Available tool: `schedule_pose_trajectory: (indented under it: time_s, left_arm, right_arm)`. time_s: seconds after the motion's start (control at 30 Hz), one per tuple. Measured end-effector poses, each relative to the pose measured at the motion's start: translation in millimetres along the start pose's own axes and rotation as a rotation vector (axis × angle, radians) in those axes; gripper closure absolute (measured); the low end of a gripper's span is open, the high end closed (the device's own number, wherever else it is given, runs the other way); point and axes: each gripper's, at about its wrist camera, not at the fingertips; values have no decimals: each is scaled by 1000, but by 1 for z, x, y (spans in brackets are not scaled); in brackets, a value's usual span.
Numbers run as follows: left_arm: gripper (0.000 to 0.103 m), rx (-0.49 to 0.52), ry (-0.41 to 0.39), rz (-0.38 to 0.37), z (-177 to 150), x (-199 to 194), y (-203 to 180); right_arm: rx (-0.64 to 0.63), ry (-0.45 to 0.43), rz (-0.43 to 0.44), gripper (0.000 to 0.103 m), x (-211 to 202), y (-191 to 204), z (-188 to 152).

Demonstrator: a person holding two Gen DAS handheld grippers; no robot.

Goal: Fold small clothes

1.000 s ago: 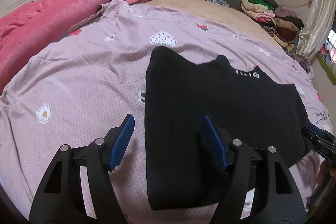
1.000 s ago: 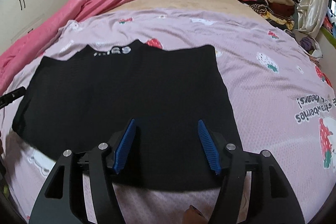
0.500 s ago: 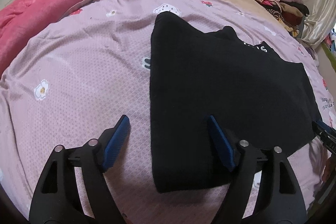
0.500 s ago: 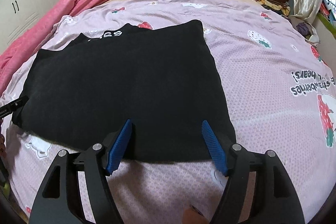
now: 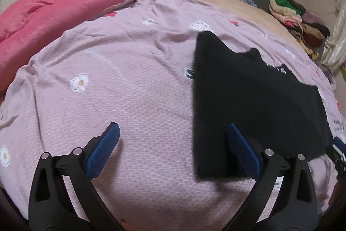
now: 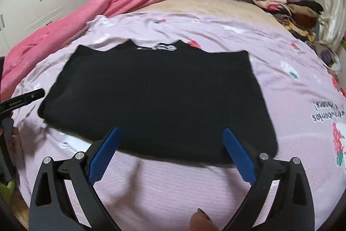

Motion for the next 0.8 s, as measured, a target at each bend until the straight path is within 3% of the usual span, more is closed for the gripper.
schedule_pose_trajectory:
  time_s: [0.53,0.8]
  left_arm:
    - [10,-95,-21,56,7,-1,35]
    - [10,-37,-19,80,21,10,27]
  right_arm:
    - [-258,-14,106,6,15,105,3]
    - [-430,-4,114,6,40,155,-5]
Point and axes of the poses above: each gripper's, at about its wrist camera, not at the fingertips, and x roughly the way its jaws point, y to its left, z to its top, and after that the axes turned 8 degrees about -y, right-handed
